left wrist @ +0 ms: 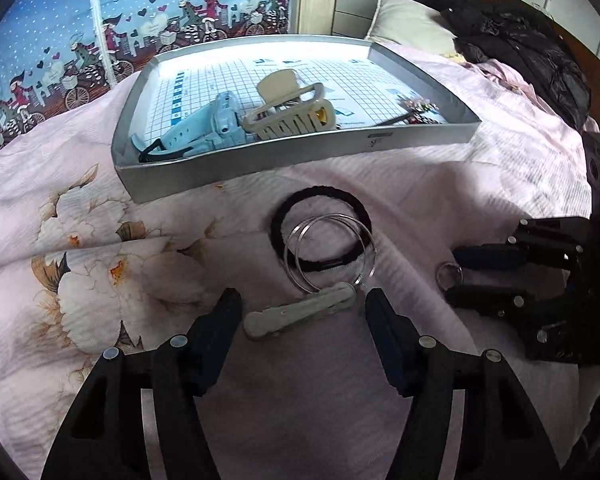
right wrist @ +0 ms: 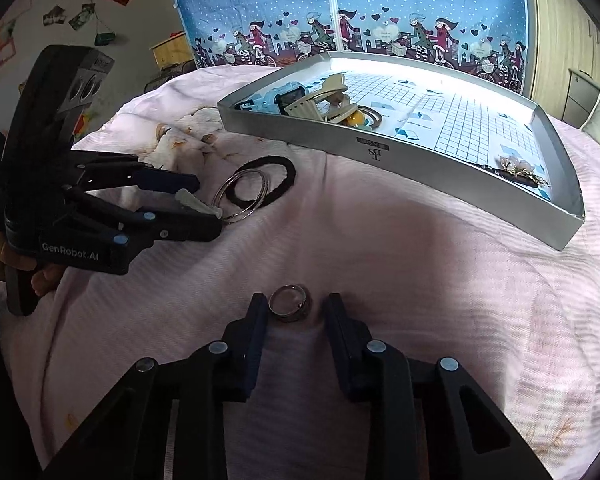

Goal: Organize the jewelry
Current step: 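Move the right tool to the silver ring while the left tool approaches the white barrette, then close the right tool on the silver ring while the left tool grips the white barrette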

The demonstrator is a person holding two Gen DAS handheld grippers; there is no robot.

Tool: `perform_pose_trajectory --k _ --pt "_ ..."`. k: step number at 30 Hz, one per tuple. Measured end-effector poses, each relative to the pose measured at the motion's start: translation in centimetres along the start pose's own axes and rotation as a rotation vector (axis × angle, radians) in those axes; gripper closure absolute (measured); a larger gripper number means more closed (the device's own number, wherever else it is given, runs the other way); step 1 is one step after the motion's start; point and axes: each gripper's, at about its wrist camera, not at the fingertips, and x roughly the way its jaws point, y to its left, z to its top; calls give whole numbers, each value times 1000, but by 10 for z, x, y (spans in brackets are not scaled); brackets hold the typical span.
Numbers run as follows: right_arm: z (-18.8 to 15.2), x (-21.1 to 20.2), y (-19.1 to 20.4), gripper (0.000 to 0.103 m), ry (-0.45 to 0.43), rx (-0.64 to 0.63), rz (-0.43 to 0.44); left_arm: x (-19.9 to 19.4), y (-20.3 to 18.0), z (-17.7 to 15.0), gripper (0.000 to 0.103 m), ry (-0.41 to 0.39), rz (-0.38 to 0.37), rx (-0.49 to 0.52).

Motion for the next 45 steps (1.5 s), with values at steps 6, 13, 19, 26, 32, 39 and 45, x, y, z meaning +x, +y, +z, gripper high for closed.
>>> perform_pose_trajectory --k 6,13,19,26,32,39,45 --pt "-1 -4 -6 81 -19 31 -4 0 -8 1 60 46 -17 56" --pt "-1 -2 -7 81 -19 28 -8 6 -10 2 66 60 -10 38" --pt "2 3 -7 81 -21 35 -5 10 -11 3 66 41 32 34" --pt "0 4 -6 82 -30 30 -7 8 -11 3 83 49 32 29" --pt "-1 5 -6 82 -29 28 -7 5 -2 4 91 66 -27 -71" --pt "-1 7 -5 82 -21 26 -15 2 -2 4 91 68 -26 -96" --pt "2 13 -6 82 3 30 -20 3 -3 2 91 63 -11 -101"
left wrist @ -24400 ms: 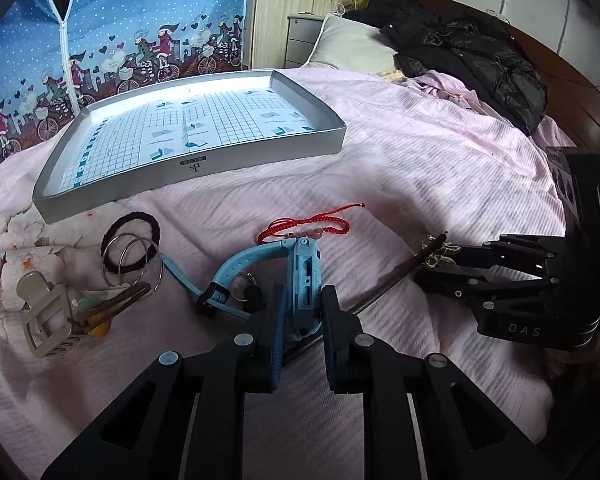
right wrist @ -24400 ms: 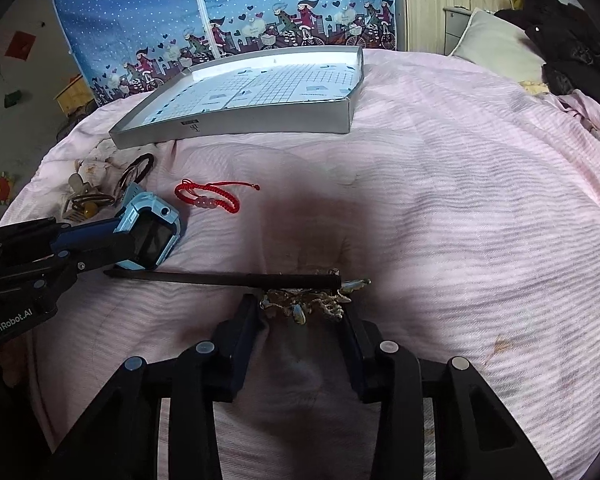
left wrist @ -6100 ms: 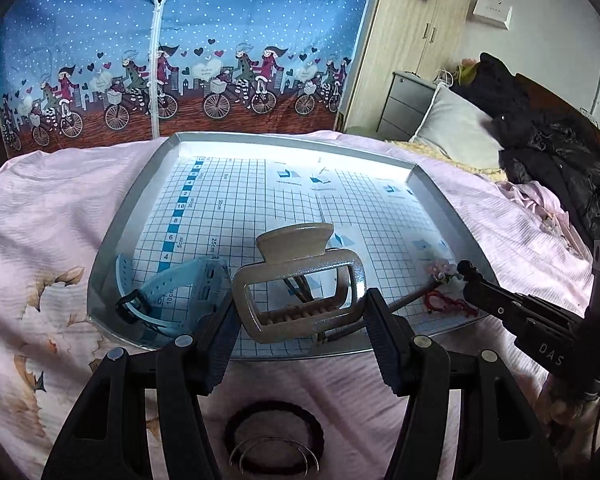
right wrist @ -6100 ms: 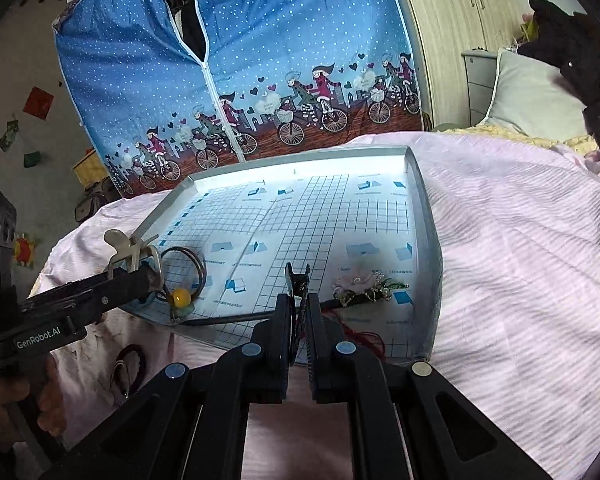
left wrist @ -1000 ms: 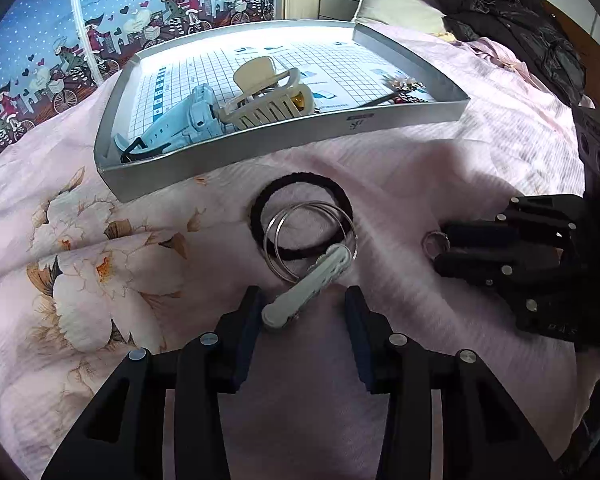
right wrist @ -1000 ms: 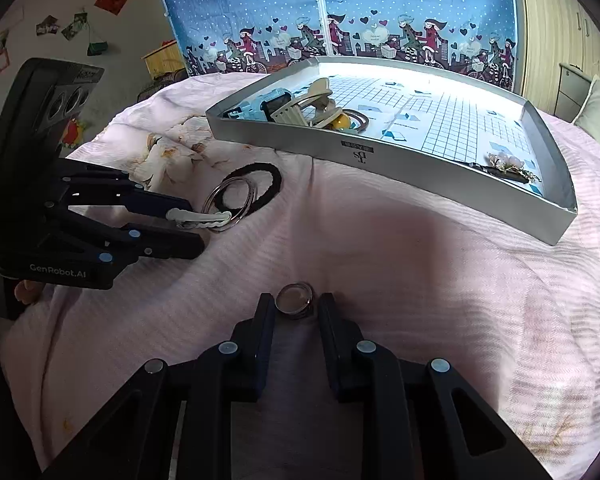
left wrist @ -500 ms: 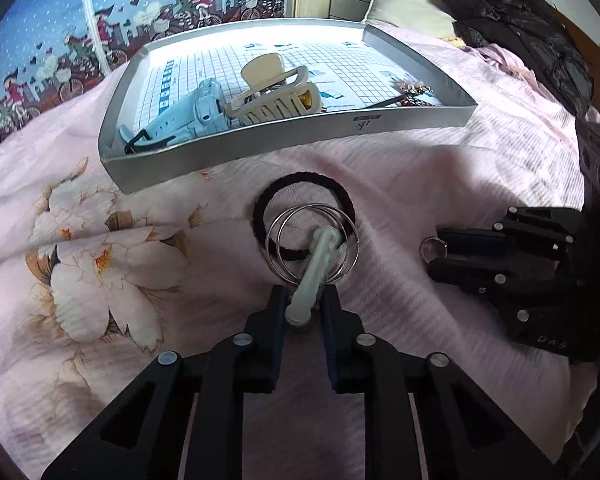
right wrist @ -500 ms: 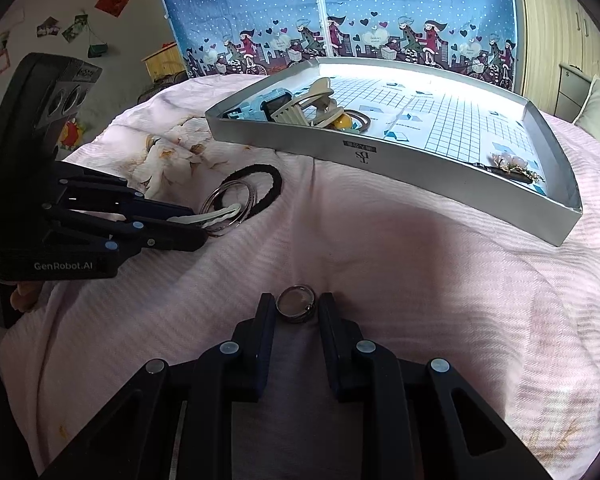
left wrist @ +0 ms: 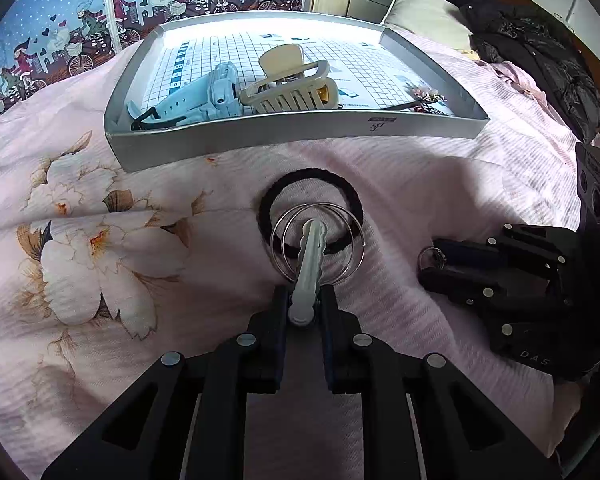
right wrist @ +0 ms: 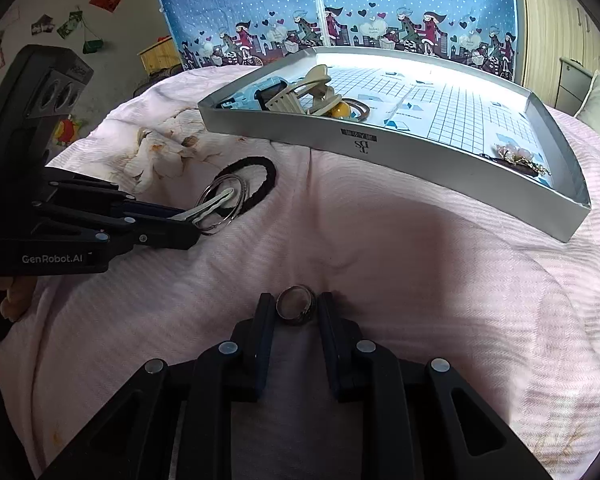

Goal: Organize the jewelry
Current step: 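Close the right tool on the silver ring while the left tool grips the white barrette, then carry the ring and barrette into the tray and open both tools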

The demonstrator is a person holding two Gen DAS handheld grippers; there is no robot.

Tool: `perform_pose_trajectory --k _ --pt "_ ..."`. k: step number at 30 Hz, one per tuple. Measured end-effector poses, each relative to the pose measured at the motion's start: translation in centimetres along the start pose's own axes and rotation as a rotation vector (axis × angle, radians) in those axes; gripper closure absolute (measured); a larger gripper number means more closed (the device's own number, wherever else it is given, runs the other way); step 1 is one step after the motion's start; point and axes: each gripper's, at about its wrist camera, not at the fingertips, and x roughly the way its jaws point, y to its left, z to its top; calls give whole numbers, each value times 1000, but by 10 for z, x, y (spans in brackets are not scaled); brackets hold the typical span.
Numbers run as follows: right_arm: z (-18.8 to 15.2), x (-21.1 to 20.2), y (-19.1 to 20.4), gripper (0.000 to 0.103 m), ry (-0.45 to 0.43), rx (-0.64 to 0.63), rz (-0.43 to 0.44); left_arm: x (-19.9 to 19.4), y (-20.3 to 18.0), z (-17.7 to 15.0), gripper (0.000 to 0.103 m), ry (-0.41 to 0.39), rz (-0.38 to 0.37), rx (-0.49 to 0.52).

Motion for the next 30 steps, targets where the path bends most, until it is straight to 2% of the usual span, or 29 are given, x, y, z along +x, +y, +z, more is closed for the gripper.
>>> perform_pose_trajectory --k 4,8,11,17,23,27,30 --pt "-1 -1 1 83 -10 -5 1 -9 -5 -2 91 -47 17 2" --pt "-2 -8 -1 83 -44 10 16 -20 -8 -6 91 -81 1 -35" --pt "-3 -15 -1 83 -82 17 6 -27 -10 -8 91 -95 -48 -67" --pt "-2 -27 -7 83 -156 62 -80 -38 -7 -5 91 -163 -133 -139" --pt "5 -43 -23 83 -232 107 -131 -54 -8 1 91 -266 -108 -156" --pt "13 -56 -31 83 -291 102 -173 -66 -21 7 91 -348 -56 -121" --pt "20 -61 -42 83 -322 121 -190 -66 -35 21 91 -397 -48 -127"
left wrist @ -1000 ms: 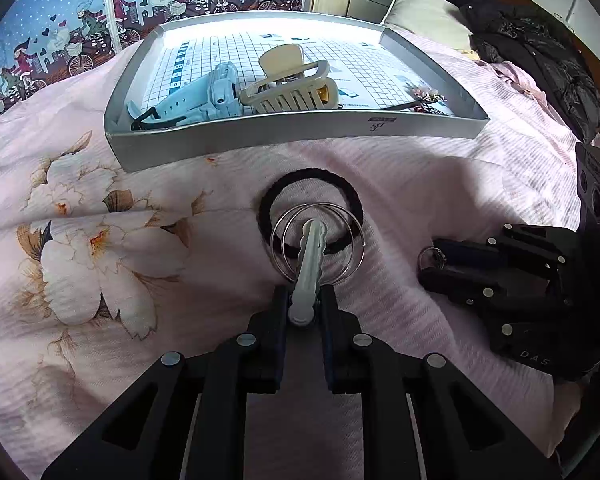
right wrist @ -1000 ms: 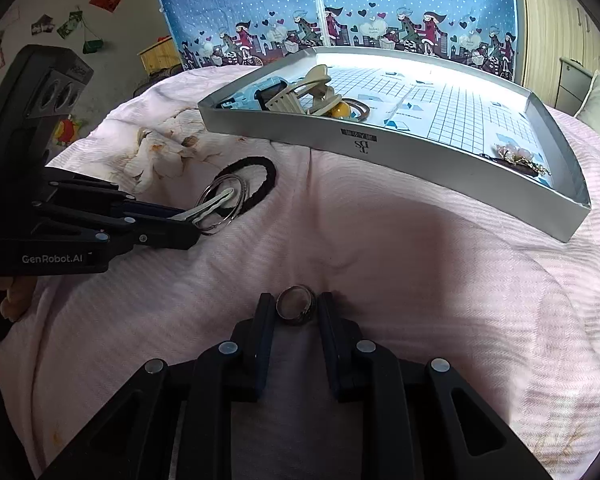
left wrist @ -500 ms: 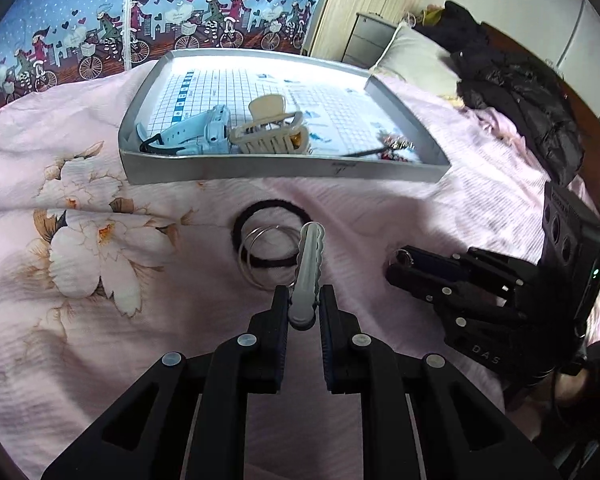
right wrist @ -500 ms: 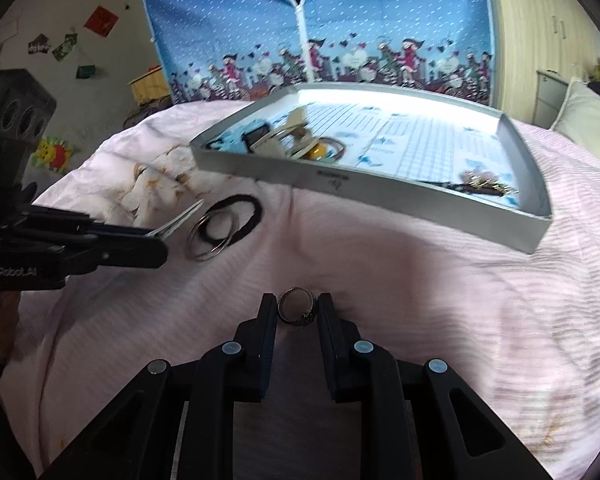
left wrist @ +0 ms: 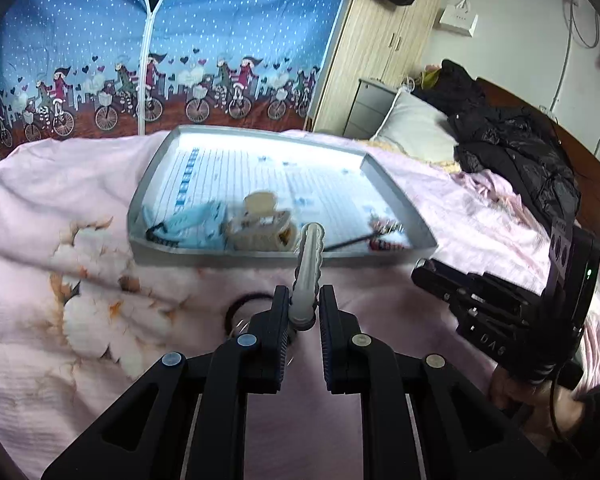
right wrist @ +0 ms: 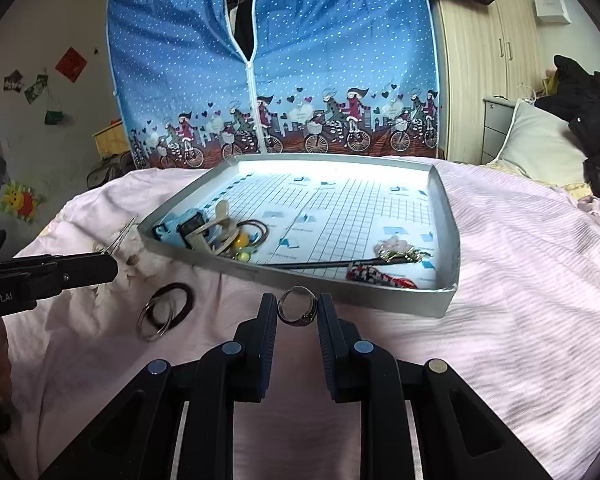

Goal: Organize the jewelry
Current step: 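Carry the ring and barrette into the tray and open both tools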

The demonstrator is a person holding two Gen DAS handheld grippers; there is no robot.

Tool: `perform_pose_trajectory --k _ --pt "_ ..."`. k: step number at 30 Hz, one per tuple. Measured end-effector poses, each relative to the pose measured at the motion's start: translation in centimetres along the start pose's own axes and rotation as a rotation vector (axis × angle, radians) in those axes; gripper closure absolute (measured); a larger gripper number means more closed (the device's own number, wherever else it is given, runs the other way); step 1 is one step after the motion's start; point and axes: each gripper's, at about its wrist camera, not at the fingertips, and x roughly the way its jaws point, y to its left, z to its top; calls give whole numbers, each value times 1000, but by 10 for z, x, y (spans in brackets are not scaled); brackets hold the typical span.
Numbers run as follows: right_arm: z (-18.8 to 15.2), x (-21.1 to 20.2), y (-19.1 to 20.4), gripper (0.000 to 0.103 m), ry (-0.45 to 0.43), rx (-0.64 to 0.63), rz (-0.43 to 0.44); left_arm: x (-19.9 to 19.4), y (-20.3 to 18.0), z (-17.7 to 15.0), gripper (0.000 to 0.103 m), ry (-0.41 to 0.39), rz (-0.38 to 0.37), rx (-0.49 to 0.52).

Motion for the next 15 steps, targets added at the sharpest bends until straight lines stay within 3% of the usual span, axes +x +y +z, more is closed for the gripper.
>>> perform_pose_trajectory --k 3,10,15 --pt "3 1 -15 83 -9 51 -22 13 -16 10 91 -39 12 44" --pt "12 -4 -26 83 -43 53 -77 60 -24 35 91 -61 -56 -49" --pt "20 11 -44 83 -33 85 -95 87 -13 45 91 -47 -57 -103"
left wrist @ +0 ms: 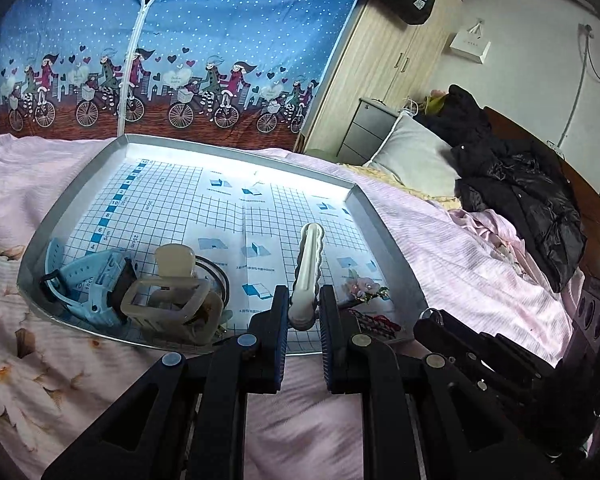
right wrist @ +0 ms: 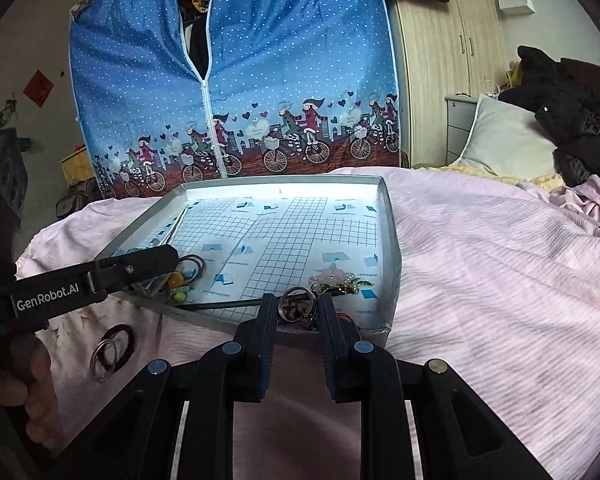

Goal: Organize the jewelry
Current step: 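Carry the ring and barrette into the tray and open both tools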

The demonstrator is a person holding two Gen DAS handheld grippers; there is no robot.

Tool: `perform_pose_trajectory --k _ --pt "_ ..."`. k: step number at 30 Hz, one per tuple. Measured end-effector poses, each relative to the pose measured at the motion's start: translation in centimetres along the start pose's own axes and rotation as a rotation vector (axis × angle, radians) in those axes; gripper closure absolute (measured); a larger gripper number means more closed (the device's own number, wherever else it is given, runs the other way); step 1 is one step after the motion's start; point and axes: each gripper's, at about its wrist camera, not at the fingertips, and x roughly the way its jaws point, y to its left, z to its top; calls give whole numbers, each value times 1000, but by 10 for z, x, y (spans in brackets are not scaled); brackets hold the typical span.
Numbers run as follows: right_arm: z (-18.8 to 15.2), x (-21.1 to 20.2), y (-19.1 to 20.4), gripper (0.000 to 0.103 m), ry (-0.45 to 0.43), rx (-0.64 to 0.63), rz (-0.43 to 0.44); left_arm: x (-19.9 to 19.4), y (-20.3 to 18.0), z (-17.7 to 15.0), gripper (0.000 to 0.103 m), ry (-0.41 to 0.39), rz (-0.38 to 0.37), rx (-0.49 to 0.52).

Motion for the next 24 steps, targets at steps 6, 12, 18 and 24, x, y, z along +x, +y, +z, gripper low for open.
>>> perform_pose_trajectory --k 6,12,18,24 --pt "3 18 -24 83 28 55 -5 19 -1 -4 91 57 38 79" --pt "-2 22 -29 83 47 85 -11 34 1 -14 91 120 48 78" --pt "-4 19 -26 83 46 70 -21 33 10 -12 91 138 70 48" --pt "-2 20 -27 83 40 71 -19 34 2 -12 79 139 102 76"
